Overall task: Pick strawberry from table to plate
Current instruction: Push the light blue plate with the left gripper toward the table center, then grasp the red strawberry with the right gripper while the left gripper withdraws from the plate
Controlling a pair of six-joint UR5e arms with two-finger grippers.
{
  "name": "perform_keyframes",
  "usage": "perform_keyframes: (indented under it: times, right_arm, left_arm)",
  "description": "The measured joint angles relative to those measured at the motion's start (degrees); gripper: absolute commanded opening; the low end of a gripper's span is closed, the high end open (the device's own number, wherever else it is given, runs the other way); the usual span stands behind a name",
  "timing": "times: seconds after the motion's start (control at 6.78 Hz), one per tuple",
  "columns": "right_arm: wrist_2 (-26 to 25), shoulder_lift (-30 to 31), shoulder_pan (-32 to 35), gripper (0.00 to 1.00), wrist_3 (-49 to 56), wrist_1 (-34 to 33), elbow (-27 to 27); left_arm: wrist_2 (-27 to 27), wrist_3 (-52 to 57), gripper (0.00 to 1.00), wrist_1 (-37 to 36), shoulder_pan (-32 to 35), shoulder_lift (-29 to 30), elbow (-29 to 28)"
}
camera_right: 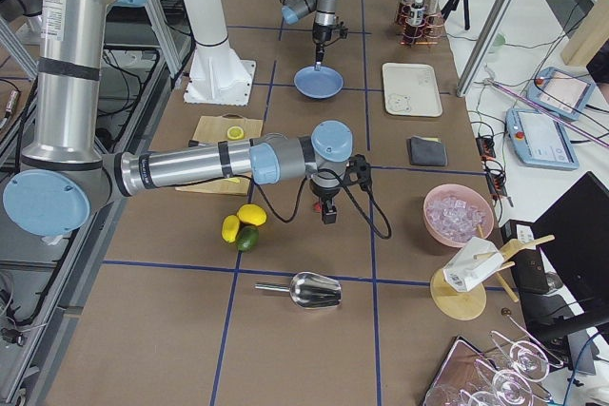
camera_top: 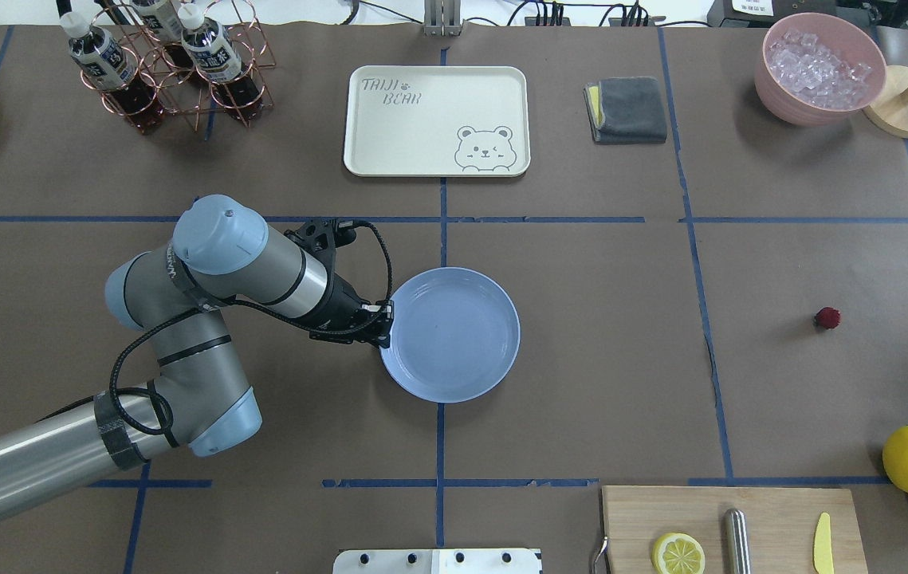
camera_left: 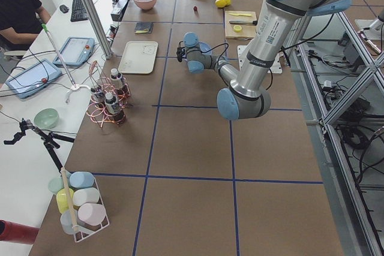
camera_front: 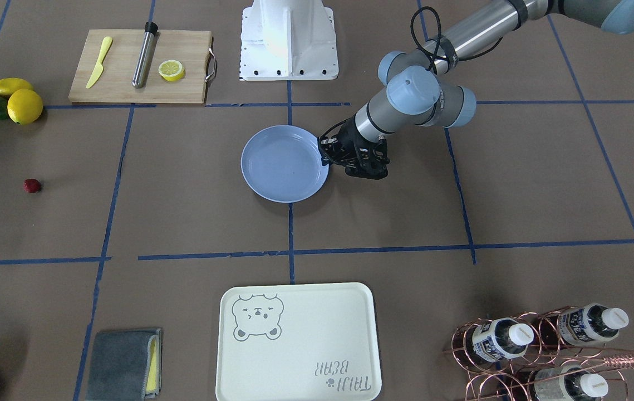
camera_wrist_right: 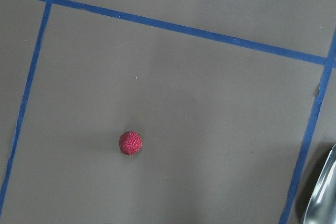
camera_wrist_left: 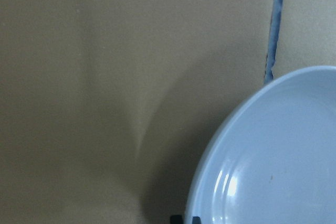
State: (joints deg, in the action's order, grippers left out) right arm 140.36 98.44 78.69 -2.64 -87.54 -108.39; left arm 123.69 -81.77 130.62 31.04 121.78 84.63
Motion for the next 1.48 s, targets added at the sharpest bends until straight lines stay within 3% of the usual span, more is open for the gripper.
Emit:
perform_keyframes:
  times: [0.44, 0.59, 0.74, 1.03, 1.48]
  right_arm:
    - [0.0, 0.0, -0.1, 1.0, -0.1, 0.0, 0.1]
    - [0.0, 0.0, -0.2, 1.0, -0.1, 0.0, 0.1]
    - [0.0, 0.0, -0.4, 1.0, -0.1, -0.1, 0.1]
    - [0.0, 0.0, -0.9, 1.0, -0.3, -0.1, 0.2]
    - [-2.0, -0.5, -7.0, 1.0, -10.2, 4.1, 0.2]
  left_arm:
    - [-0.1, 0.1, 0.18, -0.1, -0.6, -0.2, -0.1]
    - [-0.1, 0.1, 0.44, -0.1, -0.7, -0.2, -0.1]
    - [-0.3, 0.1, 0.62, -0.1, -0.7, -0.2, -0.1]
    - [-1.2, 0.1, 0.82, 0.0, -0.8, -0.4, 0.0]
    - [-1.4, -0.1, 0.83, -0.2, 1.2, -0.7, 2.5]
